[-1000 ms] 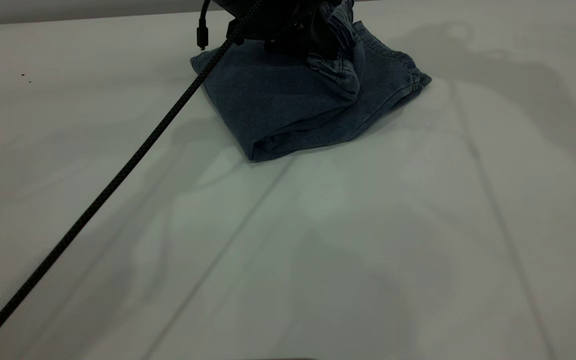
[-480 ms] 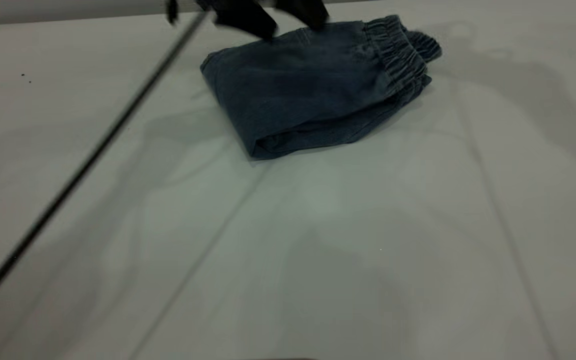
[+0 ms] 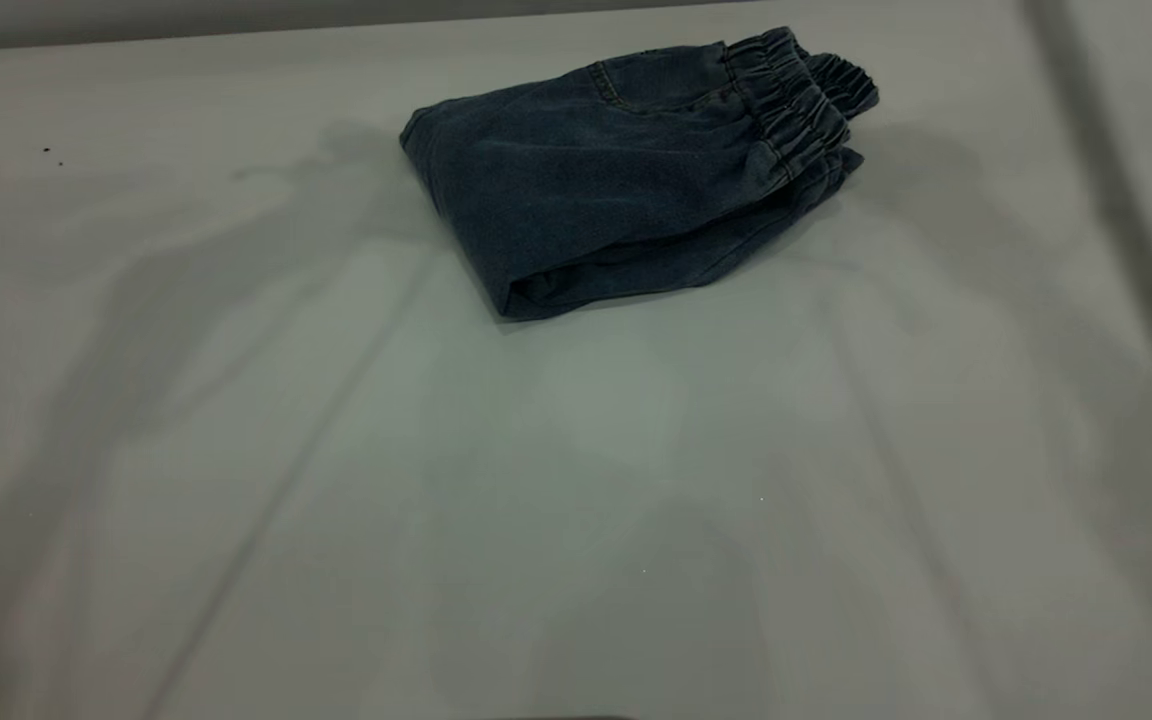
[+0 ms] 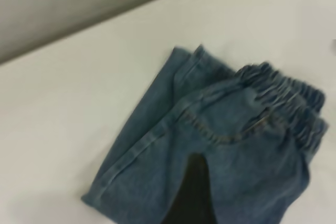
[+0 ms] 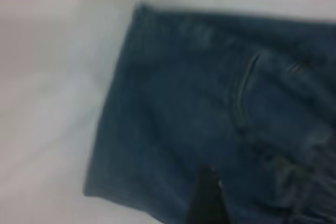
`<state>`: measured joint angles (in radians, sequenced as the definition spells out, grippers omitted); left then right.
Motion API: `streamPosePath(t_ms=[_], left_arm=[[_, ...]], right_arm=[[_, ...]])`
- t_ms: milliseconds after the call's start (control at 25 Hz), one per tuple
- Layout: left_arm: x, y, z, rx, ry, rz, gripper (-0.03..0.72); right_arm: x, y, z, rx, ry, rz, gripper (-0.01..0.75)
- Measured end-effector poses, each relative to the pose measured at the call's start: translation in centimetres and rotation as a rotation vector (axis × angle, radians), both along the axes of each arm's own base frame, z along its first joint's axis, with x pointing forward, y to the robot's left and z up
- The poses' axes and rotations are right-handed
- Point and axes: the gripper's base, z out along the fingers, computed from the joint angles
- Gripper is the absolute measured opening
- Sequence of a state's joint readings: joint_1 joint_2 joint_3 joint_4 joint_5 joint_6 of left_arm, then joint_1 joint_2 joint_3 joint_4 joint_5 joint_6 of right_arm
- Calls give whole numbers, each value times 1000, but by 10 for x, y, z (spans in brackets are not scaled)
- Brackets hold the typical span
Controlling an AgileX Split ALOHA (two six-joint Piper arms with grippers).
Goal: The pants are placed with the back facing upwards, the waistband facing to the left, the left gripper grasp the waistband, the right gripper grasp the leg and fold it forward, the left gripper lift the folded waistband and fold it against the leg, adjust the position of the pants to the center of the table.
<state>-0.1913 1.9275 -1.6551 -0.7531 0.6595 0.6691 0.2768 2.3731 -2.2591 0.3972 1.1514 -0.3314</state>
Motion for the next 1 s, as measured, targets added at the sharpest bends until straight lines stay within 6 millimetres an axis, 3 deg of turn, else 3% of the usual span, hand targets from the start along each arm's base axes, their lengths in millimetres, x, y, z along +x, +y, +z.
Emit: streamPosePath(t_ms=[200, 320, 600, 1000], left_arm=[[-7, -2, 9, -6, 5, -26, 593], [-8, -2, 8, -6, 18, -38, 593], [-10, -3, 7, -6, 38, -54, 591], [-11, -4, 7, -7, 49, -62, 591]], right_arm=[[-13, 59, -52, -272, -22, -12, 477], [-17, 76, -78, -345, -24, -15, 477], [-16, 73, -139, -430, 60, -49, 477], [-29, 79, -161, -336, 288, -151, 477]])
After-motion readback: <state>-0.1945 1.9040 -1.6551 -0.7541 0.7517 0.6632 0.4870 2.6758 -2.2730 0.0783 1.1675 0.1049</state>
